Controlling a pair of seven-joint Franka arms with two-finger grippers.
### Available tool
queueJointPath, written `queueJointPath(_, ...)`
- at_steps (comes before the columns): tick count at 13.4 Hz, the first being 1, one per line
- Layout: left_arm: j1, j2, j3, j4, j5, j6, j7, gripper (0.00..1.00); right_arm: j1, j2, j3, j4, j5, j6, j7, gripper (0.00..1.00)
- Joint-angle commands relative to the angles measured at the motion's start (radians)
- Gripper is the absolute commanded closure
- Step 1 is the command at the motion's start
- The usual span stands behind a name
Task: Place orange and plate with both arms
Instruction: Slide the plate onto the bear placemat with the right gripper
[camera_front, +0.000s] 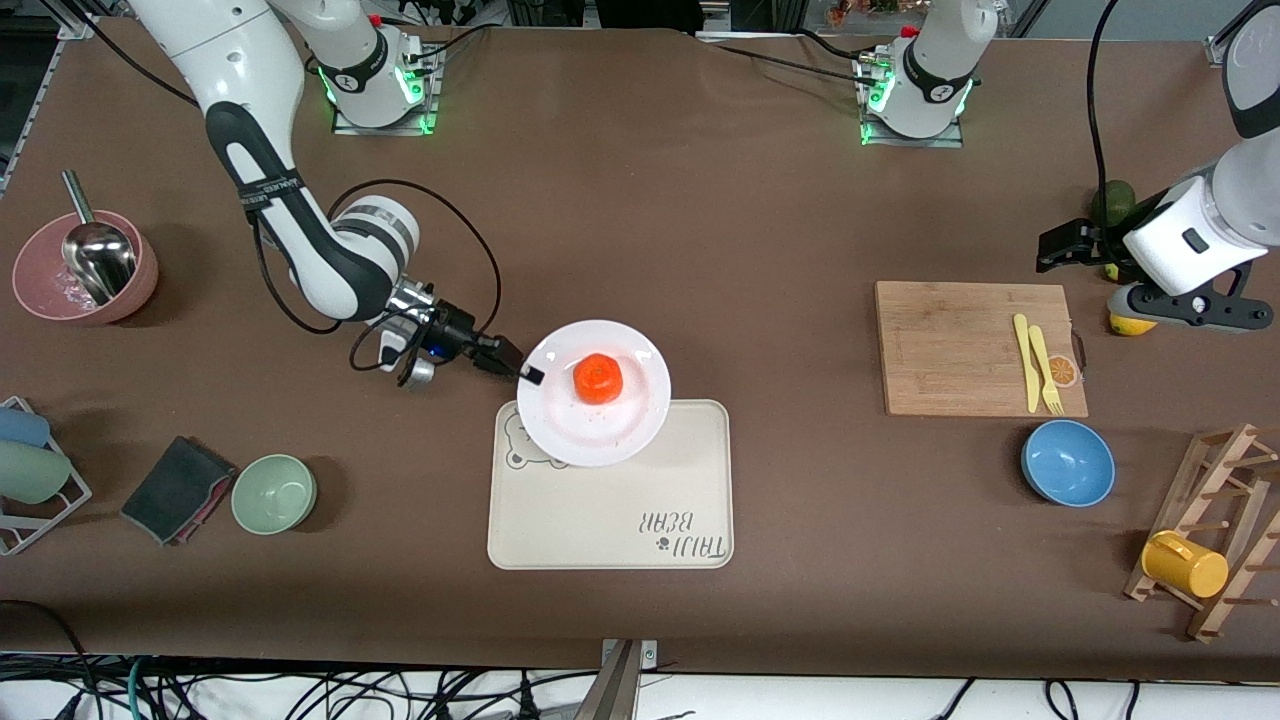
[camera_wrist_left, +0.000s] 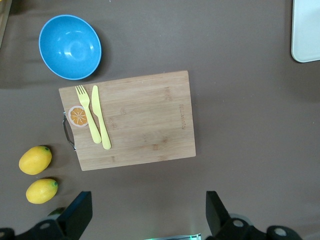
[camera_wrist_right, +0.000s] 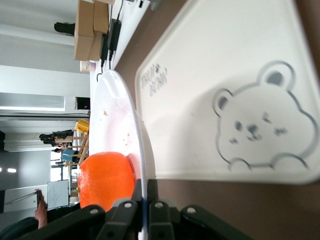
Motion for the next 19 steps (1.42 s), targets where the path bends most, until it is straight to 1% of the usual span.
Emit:
queueJointPath(1,-0.001,0.010,-0.003,0.028,0.026,-0.018,0.018,0.00,0.003,0.148,0.005,0.191,-0.084,0.031,0.072,1.00)
queueJointPath(3,-0.001,0.011,-0.003,0.028,0.026,-0.018,0.018,0.00,0.023,0.241,0.005,0.300,-0.095,0.066,0.073,1.00)
queueJointPath(5,-0.001,0.011,-0.003,0.028,0.028,-0.018,0.018,0.00,0.033,0.298,0.005,0.375,-0.139,0.094,0.108,1.00)
queueJointPath(8,0.002,0.011,-0.003,0.028,0.028,-0.018,0.020,0.00,0.038,0.360,0.000,0.446,-0.298,0.120,0.242,1.00)
queueJointPath(9,0.002,0.011,-0.003,0.028,0.028,-0.018,0.020,0.00,0.047,0.381,0.000,0.469,-0.325,0.137,0.258,1.00)
queueJointPath(13,0.008,0.011,-0.003,0.028,0.028,-0.018,0.020,0.00,0.062,0.407,-0.020,0.489,-0.333,0.141,0.266,1.00)
queueJointPath(14,0.008,0.011,-0.003,0.028,0.028,-0.018,0.020,0.00,0.062,0.410,-0.020,0.489,-0.333,0.141,0.266,0.96)
queueJointPath(15,0.008,0.011,-0.003,0.028,0.028,-0.018,0.020,0.00,0.062,0.412,-0.020,0.489,-0.333,0.141,0.266,0.74)
queueJointPath(16,0.008,0.011,-0.003,0.028,0.028,-0.018,0.020,0.00,0.062,0.412,-0.020,0.489,-0.331,0.141,0.266,0.41)
queueJointPath(17,0.008,0.011,-0.003,0.028,0.028,-0.018,0.020,0.00,0.061,0.412,-0.020,0.489,-0.331,0.141,0.276,0.18)
queueJointPath(18,0.008,0.011,-0.003,0.028,0.028,-0.018,0.020,0.00,0.061,0.410,-0.020,0.489,-0.334,0.141,0.296,0.00)
queueJointPath(19,0.007,0.011,-0.003,0.028,0.028,-0.018,0.020,0.00,0.058,0.406,-0.020,0.489,-0.339,0.140,0.300,0.00)
